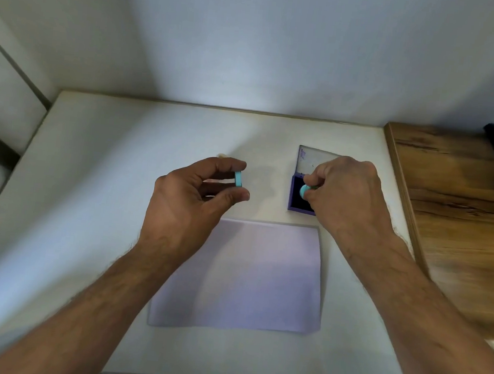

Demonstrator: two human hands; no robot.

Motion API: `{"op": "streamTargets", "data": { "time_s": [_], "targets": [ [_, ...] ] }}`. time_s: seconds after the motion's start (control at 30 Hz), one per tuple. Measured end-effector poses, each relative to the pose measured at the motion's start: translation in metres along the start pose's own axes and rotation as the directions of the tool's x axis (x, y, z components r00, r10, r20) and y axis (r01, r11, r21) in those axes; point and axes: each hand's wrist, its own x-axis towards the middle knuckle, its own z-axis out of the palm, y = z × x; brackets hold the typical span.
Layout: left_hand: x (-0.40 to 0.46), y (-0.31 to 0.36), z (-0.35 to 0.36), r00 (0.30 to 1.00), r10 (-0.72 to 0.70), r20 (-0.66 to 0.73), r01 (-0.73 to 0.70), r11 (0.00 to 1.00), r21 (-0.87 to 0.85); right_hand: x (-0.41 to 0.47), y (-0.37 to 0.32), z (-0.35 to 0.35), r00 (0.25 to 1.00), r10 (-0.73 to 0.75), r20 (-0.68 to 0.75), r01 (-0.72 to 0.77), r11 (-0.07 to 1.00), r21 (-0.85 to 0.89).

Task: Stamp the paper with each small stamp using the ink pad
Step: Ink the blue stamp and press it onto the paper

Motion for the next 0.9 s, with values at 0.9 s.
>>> {"op": "streamTargets", "data": {
  "time_s": [0.9],
  "targets": [
    [0.004,-0.01,-0.009,0.999,-0.02,-0.032,0.023,0.997,0.07,0.019,0.0,-0.012,0.954,0.161,0.254,-0.161,0.987,-0.022]
  ]
}}
